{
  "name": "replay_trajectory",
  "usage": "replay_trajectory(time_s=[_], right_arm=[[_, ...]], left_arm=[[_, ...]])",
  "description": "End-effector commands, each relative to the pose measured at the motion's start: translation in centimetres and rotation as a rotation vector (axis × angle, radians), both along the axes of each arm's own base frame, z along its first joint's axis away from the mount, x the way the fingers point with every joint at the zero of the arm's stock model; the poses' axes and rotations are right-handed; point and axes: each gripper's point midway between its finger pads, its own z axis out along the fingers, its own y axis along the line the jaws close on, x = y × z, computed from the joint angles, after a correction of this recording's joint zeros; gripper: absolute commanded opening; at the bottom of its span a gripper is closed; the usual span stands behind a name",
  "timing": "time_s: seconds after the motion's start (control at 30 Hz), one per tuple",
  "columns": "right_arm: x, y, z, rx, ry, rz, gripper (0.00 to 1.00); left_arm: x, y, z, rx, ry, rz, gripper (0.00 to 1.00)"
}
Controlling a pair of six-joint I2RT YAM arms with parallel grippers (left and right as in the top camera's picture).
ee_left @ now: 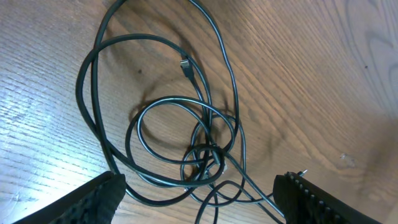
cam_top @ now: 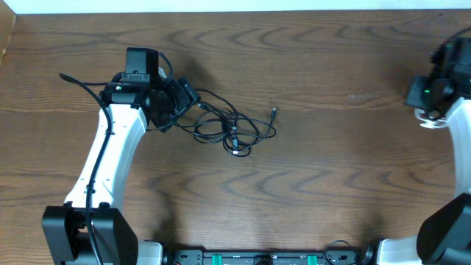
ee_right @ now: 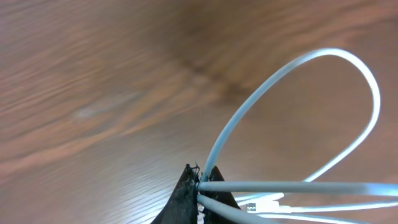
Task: Untangle cables
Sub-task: 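Carry the white cable with the right gripper to the far right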
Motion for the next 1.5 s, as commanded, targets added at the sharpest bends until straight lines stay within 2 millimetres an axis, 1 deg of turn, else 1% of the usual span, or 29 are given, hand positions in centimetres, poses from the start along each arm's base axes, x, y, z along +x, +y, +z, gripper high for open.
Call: replay_trajectory(time_s=[0.0, 0.07, 0.13, 0.2, 0.27, 0.33, 0.43, 0.47, 0.5, 0.53, 0.57, 0.6, 0.63, 0.77, 1.0, 1.07, 1.13, 1.27, 1.33, 1.37, 1.47], right_arm=[[-0.6, -4.4, -0.4, -0.078, 0.017, -0.110, 0.01], [-0.3, -6.4, -1.1, -0.084, 0.009, -0.120, 0.01], [0.0, -7.9, -1.9, -0.082, 0.000, -0.135, 0.01], [0.2, -9.7, -3.1, -0.076, -0.009, -0.168, 0.01], [0.3, -10.9, -4.5, -0.066, -0.006, -0.189, 0.01], [0.4, -11.7, -6.2, -0.051, 0.009, -0.201, 0.01], [0.3, -12.1, -8.7, -0.017, 0.041, -0.207, 0.01], [0.3, -12.2, -9.5, -0.011, 0.055, -0.209, 0.04], [0.2, -12.3, -10.4, -0.004, 0.070, -0.211, 0.10], [0.1, -12.3, -11.0, 0.003, 0.082, -0.213, 0.20], [0.0, -12.3, -11.7, 0.009, 0.094, -0.214, 0.50], [-0.1, -12.3, -12.0, 0.013, 0.103, -0.215, 0.85], [-0.2, -12.3, -12.2, 0.018, 0.104, -0.222, 0.99], [-0.1, -12.1, -12.1, 0.042, 0.089, -0.263, 0.99], [1.0, -9.3, -12.4, 0.182, 0.050, -0.242, 0.99], [1.7, -8.2, -12.1, 0.189, 0.053, -0.218, 0.99], [2.5, -7.1, -11.1, 0.190, 0.061, -0.189, 0.99], [4.2, -4.6, -8.2, 0.194, 0.081, -0.126, 0.99], [4.9, -2.9, -6.9, 0.214, 0.086, -0.086, 0.99], [5.4, -1.7, -6.3, 0.237, 0.082, -0.056, 0.99], [7.1, 2.9, -5.1, 0.357, 0.046, 0.075, 0.99]], left_arm=[[-0.5, 0.3, -0.6, 0.026, 0.018, -0.012, 0.81], [-0.6, 0.3, -0.6, 0.029, 0.020, -0.019, 0.81], [-0.6, 0.4, -0.6, 0.030, 0.021, -0.021, 0.81], [-0.6, 0.4, -0.6, 0.030, 0.021, -0.021, 0.81], [-0.6, 0.3, -0.6, 0.030, 0.021, -0.021, 0.81], [-0.6, 0.3, -0.6, 0.030, 0.022, -0.021, 0.81], [-0.6, 0.3, -0.6, 0.030, 0.022, -0.021, 0.81], [-0.6, 0.3, -0.6, 0.030, 0.021, -0.021, 0.81], [-0.6, 0.3, -0.6, 0.030, 0.021, -0.021, 0.81], [-0.6, 0.3, -0.6, 0.030, 0.021, -0.021, 0.81], [-0.6, 0.3, -0.6, 0.030, 0.022, -0.021, 0.81], [-0.6, 0.3, -0.6, 0.030, 0.022, -0.021, 0.81], [-0.6, 0.3, -0.6, 0.030, 0.022, -0.021, 0.81], [-0.6, 0.3, -0.6, 0.030, 0.022, -0.021, 0.82], [-0.6, 0.4, -0.6, 0.030, 0.021, -0.021, 0.81], [-0.6, 0.4, -0.6, 0.030, 0.021, -0.021, 0.81], [-0.6, 0.4, -0.6, 0.030, 0.022, -0.021, 0.82], [-0.7, 0.4, -0.7, 0.030, 0.024, -0.021, 0.81], [-0.8, 0.4, -0.7, 0.031, 0.032, -0.021, 0.82], [-1.0, 0.4, -0.8, 0.031, 0.038, -0.021, 0.81], [-1.3, 0.4, -0.9, 0.031, 0.052, -0.022, 0.81]])
